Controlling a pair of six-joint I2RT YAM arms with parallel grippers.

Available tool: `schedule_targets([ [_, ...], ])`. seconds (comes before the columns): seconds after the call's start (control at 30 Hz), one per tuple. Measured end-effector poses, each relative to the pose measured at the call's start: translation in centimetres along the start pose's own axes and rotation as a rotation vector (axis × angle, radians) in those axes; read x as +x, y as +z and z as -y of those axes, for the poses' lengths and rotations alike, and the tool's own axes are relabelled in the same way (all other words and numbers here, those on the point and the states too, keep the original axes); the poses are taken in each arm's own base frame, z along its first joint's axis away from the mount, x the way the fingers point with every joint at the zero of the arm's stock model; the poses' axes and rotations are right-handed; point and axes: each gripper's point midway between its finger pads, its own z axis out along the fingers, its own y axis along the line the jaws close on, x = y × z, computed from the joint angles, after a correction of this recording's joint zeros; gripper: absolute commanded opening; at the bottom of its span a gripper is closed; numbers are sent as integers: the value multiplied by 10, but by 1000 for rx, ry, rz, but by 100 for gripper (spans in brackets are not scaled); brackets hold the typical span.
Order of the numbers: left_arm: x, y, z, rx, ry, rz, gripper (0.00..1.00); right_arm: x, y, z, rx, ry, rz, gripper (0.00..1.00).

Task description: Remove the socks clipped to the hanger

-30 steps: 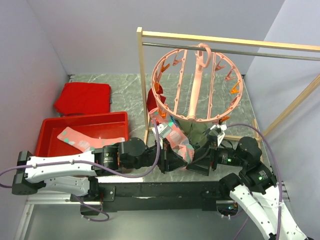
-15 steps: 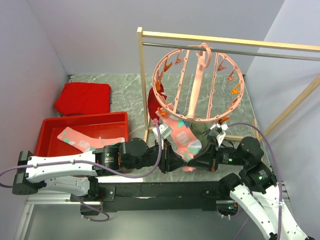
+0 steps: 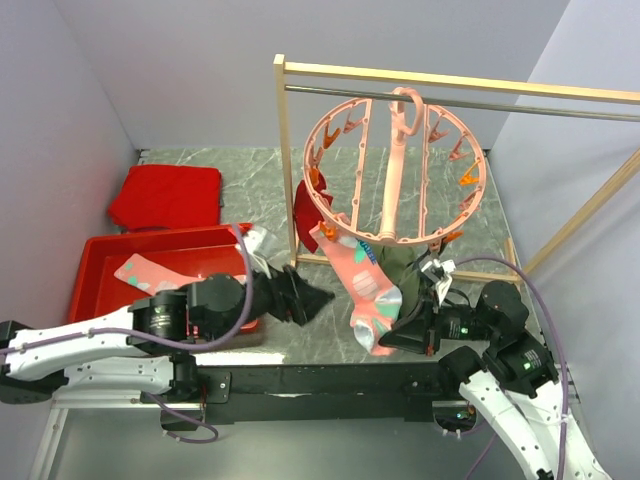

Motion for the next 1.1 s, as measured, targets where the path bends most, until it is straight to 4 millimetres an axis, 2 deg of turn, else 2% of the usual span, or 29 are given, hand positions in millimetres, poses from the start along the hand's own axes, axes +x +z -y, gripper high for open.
schedule_targets([
  [0.1,-30,-1,-22,-98,-21,98,98,12,-4,0,4,13,-31,0],
  [0.23,-66,0,-49,-195,-62,198,97,21,-10,-4,7,15,-50,0],
  [0.3,-81,3,-59,-238,-85,234,93,22,-13,-8,8,5,-47,0],
  [0.4,-94,13,-63,-262,-96,244,87,23,-17,-14,9,-14,-34,0],
  [0.47,-97,25,-61,-254,-98,229,83,23,-19,-14,19,-23,-19,0],
  [0.63,-90,46,-47,-172,-95,170,86,23,-27,-15,65,-42,32,0],
  [0.73,-94,49,-35,-108,-103,170,85,20,-31,-20,80,-57,57,0],
  [0.83,-99,50,-28,-64,-108,177,79,18,-35,-22,99,-65,75,0],
  [0.97,-101,54,-20,-20,-109,170,63,19,-38,-21,125,-59,86,0],
  [1.03,-97,57,-18,-7,-105,153,62,19,-40,-20,141,-58,93,0],
  [1.1,-93,60,-17,5,-105,139,67,18,-42,-21,155,-61,103,0],
])
